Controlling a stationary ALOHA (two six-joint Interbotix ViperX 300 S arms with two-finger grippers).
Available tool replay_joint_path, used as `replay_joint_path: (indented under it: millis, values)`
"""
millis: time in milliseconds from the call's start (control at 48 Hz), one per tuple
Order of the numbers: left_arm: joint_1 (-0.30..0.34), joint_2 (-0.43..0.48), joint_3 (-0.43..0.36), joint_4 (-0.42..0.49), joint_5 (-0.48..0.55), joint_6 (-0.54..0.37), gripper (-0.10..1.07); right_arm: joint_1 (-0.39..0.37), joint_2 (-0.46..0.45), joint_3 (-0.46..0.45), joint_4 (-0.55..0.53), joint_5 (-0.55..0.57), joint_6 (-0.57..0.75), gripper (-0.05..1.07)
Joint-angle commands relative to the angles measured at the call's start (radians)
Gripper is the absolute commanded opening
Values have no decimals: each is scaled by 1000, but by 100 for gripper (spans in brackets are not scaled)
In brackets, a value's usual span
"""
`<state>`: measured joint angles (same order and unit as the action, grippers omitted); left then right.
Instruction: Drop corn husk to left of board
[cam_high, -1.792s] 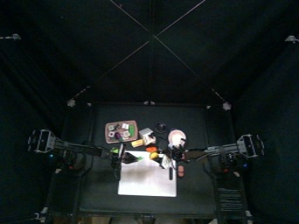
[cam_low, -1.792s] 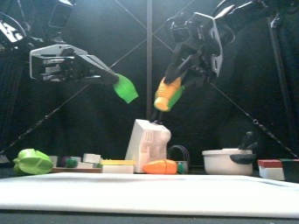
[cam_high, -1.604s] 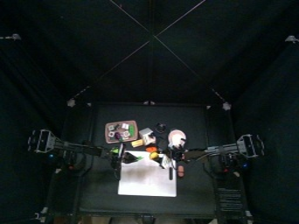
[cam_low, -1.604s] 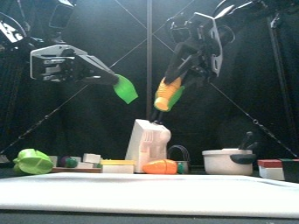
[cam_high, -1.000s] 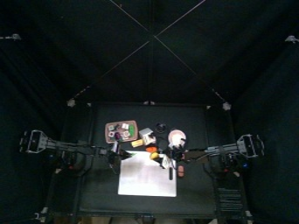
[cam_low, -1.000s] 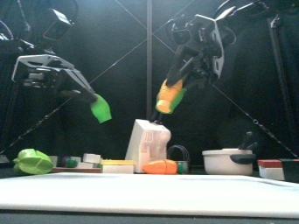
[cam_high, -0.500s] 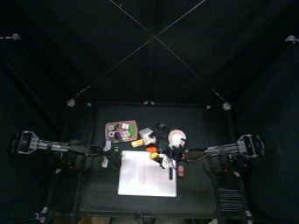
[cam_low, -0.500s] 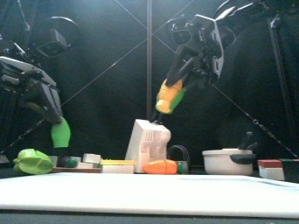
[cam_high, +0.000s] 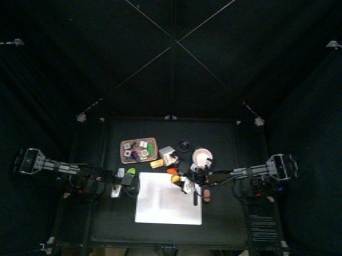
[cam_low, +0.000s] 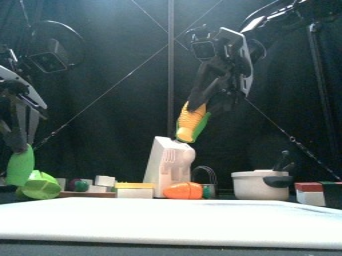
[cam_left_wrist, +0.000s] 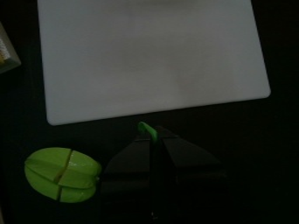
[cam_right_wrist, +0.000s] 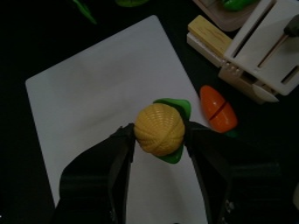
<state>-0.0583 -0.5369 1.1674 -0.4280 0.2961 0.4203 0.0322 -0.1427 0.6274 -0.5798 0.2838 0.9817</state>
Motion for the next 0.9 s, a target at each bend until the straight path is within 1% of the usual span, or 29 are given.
replay_joint_path:
  millis: [0, 229, 396, 542, 708, 875]
  values:
    - [-6, -2, -15, -23, 3, 3, 53, -2, -15, -21, -5, -9, -2, 56]
    - [-6, -2, -9, -41, 8, 2, 74, -3, -9, -21, -5, -9, -2, 56]
    - [-6, -2, -11, -41, 0, 2, 83, -5, -8, -23, -5, -8, -2, 56]
    - [-6, -2, -12, -38, -9, 3, 85, -5, -8, -21, -5, -8, -2, 56]
    - [2, -3, -8, -32, -60, 3, 85, -5, -8, -23, -5, -8, -2, 56]
    - [2, -2, -6, -25, -64, 3, 85, -5, -9, -25, -5, -8, -2, 56]
